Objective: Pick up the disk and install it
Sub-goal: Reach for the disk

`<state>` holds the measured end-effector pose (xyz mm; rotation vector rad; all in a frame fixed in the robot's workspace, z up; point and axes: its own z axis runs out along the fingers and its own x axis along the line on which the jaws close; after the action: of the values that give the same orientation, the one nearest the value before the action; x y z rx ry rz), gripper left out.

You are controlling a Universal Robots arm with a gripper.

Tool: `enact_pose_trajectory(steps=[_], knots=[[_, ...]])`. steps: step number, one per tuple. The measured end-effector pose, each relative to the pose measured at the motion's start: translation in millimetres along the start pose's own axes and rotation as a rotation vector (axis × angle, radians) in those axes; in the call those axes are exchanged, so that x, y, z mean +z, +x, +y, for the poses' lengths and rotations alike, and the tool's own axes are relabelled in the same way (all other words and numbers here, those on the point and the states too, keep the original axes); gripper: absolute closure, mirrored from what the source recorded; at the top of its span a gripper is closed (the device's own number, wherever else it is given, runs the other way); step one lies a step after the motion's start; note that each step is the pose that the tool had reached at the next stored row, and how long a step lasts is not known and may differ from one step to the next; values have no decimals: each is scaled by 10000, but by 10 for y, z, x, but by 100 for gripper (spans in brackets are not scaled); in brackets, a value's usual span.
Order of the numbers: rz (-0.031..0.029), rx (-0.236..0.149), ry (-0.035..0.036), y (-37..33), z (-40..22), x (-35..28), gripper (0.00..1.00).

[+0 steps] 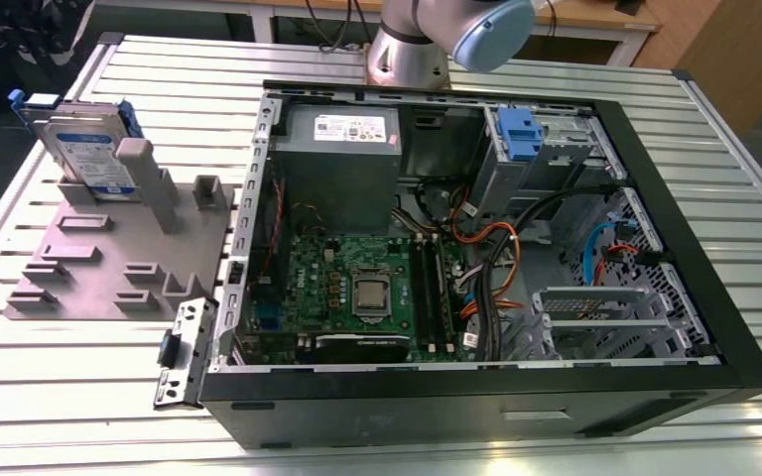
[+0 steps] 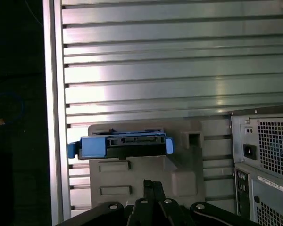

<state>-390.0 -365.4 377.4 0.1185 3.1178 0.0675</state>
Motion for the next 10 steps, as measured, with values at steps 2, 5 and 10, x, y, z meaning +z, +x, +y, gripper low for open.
enact_pose_trajectory(steps=[2, 5, 10], knots=[[8, 0, 1, 54, 38, 13, 89], [14, 1, 1, 143, 82, 35, 89], [23, 2, 1, 301, 132, 75, 89]])
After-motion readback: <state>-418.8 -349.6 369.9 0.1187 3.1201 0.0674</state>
